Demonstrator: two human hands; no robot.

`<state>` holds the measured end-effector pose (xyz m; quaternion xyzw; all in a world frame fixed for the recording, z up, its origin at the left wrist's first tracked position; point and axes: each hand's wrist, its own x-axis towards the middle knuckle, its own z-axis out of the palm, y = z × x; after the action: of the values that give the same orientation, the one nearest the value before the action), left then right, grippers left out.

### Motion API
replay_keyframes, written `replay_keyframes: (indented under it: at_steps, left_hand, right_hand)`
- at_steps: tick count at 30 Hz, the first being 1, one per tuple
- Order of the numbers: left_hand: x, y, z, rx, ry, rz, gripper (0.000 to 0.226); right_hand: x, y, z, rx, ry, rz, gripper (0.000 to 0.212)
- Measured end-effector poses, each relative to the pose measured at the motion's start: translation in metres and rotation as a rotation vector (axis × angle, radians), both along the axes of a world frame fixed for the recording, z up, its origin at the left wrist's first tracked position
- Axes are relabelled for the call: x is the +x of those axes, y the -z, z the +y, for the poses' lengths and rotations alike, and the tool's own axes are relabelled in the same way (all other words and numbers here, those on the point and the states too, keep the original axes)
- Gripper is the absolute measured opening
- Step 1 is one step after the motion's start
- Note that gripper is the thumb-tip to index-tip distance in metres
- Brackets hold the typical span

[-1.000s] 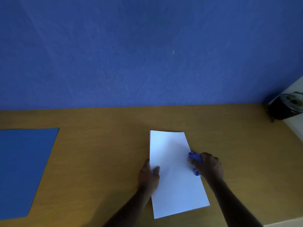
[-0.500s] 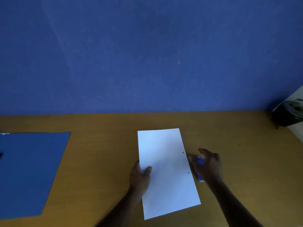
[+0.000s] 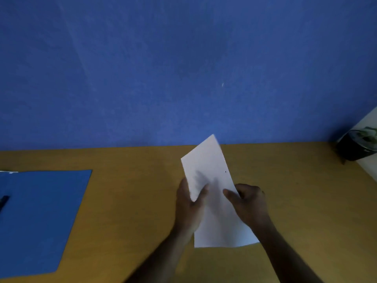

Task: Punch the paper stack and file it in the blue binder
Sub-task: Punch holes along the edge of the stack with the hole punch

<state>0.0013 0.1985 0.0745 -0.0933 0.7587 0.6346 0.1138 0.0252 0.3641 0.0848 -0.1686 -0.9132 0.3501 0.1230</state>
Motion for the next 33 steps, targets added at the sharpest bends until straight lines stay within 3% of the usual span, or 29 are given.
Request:
replay_keyframes:
  at_steps: [2, 4, 8, 10, 13, 18, 21, 24, 27, 30, 33]
  left_hand:
    - [0.004, -0.021, 0.015, 0.228, 0.064, -0.094, 0.083]
    - [0.004, -0.028, 0.026, 0.216, 0.085, -0.05, 0.071]
    - [0.001, -0.027, 0.023, 0.183, 0.008, 0.061, 0.016]
    - [-0.002, -0.028, 0.013, 0.16, 0.011, 0.117, 0.014]
    - [-0.007, -0.031, -0.004, 0.182, 0.099, 0.07, 0.022]
    - [-0.018, -0.028, -0.023, 0.255, 0.297, -0.117, 0.024]
    - [-0.017, -0.029, -0.026, 0.327, 0.34, -0.162, 0.02]
    - [-0.017, -0.024, -0.031, 0.343, 0.318, -0.181, 0.021]
    - [-0.019, -0.016, -0.036, 0.322, 0.268, -0.21, 0.019]
    - [-0.025, -0.003, -0.037, 0.217, 0.194, -0.227, 0.012]
    - [-0.033, 0.023, -0.038, -0.024, 0.214, -0.185, 0.015]
  right_hand:
    - [0.007, -0.013, -0.018, 0.23, -0.103, 0.166, 0.039]
    - [0.013, -0.019, -0.038, 0.373, -0.165, 0.257, 0.022]
    - [0.021, -0.015, -0.061, 0.478, -0.203, 0.268, 0.012]
    - [0.027, -0.012, -0.057, 0.364, -0.335, 0.294, 0.022]
    - [0.035, -0.012, -0.038, 0.019, -0.481, 0.329, 0.042]
    - [0.017, 0.026, 0.003, -0.778, 0.0, -0.009, 0.057]
    - [0.008, 0.051, 0.026, -1.144, 0.038, -0.186, 0.065]
    - [0.012, 0.05, 0.027, -1.177, -0.113, -0.287, 0.052]
    - [0.014, 0.054, 0.029, -1.182, -0.039, -0.228, 0.039]
    - [0.015, 0.056, 0.033, -1.053, 0.068, -0.229, 0.023]
    - [0.015, 0.058, 0.034, -0.829, 0.141, -0.229, 0.016]
